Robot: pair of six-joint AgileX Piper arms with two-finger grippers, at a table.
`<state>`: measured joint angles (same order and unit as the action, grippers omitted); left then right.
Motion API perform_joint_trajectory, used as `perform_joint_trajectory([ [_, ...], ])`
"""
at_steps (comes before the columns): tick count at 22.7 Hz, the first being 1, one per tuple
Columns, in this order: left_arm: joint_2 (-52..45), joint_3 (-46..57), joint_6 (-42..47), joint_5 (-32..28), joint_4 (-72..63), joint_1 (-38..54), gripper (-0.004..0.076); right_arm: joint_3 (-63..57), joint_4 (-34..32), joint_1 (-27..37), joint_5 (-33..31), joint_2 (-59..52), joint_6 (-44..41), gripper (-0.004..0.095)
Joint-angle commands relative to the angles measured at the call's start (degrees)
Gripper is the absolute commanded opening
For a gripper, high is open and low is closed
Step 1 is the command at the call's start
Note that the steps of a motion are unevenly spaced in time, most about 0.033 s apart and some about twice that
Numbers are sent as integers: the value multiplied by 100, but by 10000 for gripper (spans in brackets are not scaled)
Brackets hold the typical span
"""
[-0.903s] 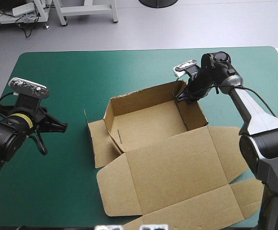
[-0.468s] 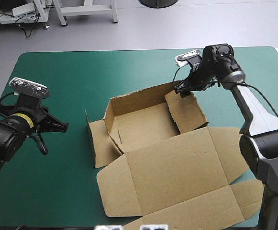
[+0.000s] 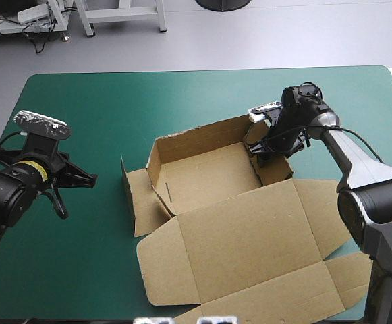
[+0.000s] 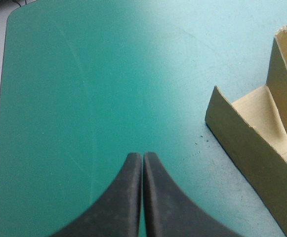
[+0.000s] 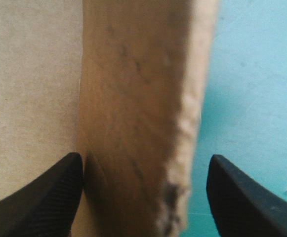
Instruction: Fold the box
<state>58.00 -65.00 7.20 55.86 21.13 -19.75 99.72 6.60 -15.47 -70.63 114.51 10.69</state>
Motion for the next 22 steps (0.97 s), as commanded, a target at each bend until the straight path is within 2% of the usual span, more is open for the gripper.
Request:
perform_joint_trajectory([
  [1,30,-179,49,-257,56,-7,-1,115,112,-9,-141,-378,72,531],
  [7,161,-179,193,-292,5,-7,-1,126,66,-9,-141,-270,219,154],
  [8,177,-179,293,-225,17,19,-1,126,66,-9,-141,-272,345,17],
  [9,177,-179,394,-192,17,79,-1,138,66,-9,-141,-272,382,-18],
  [16,186,-179,452,-71,-111,1076,-1,988,349,2,-141,-815,355,-20],
  [20,223,-179,-138,-217,-437,1771,-1,1180,1262,260,-141,-1648,792,-20],
  [22,331,-179,-449,-150,-509,2056,-1,1193,1358,452,-141,-2033,870,-20],
])
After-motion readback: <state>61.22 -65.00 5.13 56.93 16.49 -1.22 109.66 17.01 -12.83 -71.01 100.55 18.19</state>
